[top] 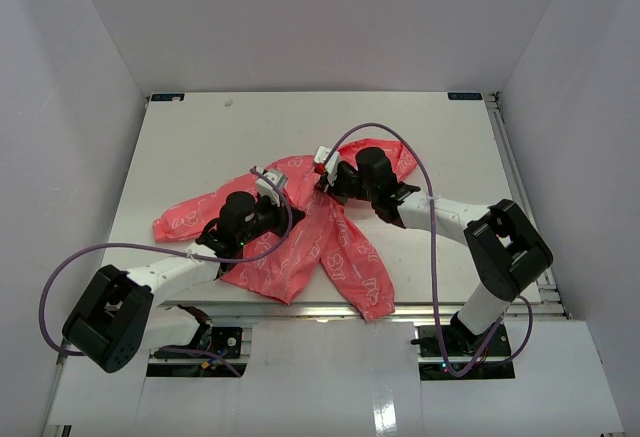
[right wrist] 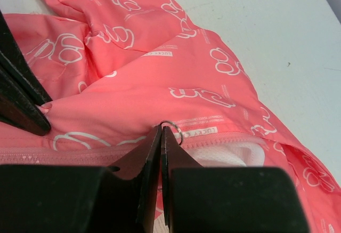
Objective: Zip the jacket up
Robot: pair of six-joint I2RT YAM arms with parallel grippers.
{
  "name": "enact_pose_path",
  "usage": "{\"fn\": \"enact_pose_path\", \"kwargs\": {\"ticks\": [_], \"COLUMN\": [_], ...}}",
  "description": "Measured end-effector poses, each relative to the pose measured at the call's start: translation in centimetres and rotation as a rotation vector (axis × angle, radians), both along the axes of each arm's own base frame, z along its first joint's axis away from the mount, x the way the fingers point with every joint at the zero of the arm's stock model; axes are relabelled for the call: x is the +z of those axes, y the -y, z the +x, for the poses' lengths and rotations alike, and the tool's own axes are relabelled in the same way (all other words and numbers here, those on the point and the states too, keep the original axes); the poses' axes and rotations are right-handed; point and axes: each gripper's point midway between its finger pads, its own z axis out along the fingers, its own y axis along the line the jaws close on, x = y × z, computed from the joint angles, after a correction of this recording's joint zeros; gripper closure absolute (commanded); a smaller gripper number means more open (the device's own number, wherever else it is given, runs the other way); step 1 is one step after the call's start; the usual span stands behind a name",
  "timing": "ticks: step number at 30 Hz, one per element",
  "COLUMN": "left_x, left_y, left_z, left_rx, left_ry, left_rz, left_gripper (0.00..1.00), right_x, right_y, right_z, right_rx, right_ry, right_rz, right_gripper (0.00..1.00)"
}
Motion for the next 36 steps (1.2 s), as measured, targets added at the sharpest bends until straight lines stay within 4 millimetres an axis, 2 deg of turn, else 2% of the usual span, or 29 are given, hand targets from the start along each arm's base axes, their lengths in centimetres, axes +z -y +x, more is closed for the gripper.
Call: {"fn": "enact_pose_path", "kwargs": {"ticks": [17, 18, 20, 23, 27, 29, 31, 33, 36], "left_x": [0.0, 0.0, 0.0, 0.0, -0.1, -0.2, -0.2, -0.3, -0.4], "left_y": [0.0, 0.0, 0.0, 0.0, 0.0, 0.0, 0.0, 0.1, 0.0], "left_z": [0.0, 0.0, 0.0, 0.0, -0.1, -0.2, -0.2, -0.3, -0.4], "left_rx": [0.000, 0.000, -0.001, -0.002, -0.004, -0.006, -0.009, -0.012, -0.014], "left_ry": [-0.001, -0.001, -0.001, -0.001, -0.003, -0.004, -0.005, -0.005, -0.007], "left_rz": [0.000, 0.000, 0.000, 0.000, 0.001, 0.001, 0.000, 0.000, 0.001], "left_gripper": [1.00, 1.00, 1.00, 1.00, 1.00, 1.00, 1.00, 1.00, 1.00], "right_x": [0.7, 0.9, 1.2, 2.0, 4.7, 5.9, 6.1, 5.6, 3.8], "right_y": [0.9, 1.1, 1.3, 1.5, 2.2, 2.5, 2.5, 2.6, 2.8], "right_z": [1.7, 1.8, 2.0, 2.2, 4.2, 5.3, 6.1, 6.2, 5.7], "right_rx": [-0.105, -0.117, -0.133, -0.117, -0.084, -0.053, -0.015, 0.021, 0.069], "right_ry": [-0.008, -0.012, -0.019, -0.068, -0.118, -0.143, -0.180, -0.237, -0.337], "right_rz": [0.035, 0.038, 0.049, 0.085, 0.139, 0.159, 0.173, 0.179, 0.176], "right_gripper": [0.91, 0.86, 0.68, 0.58, 0.45, 0.45, 0.48, 0.50, 0.50]}}
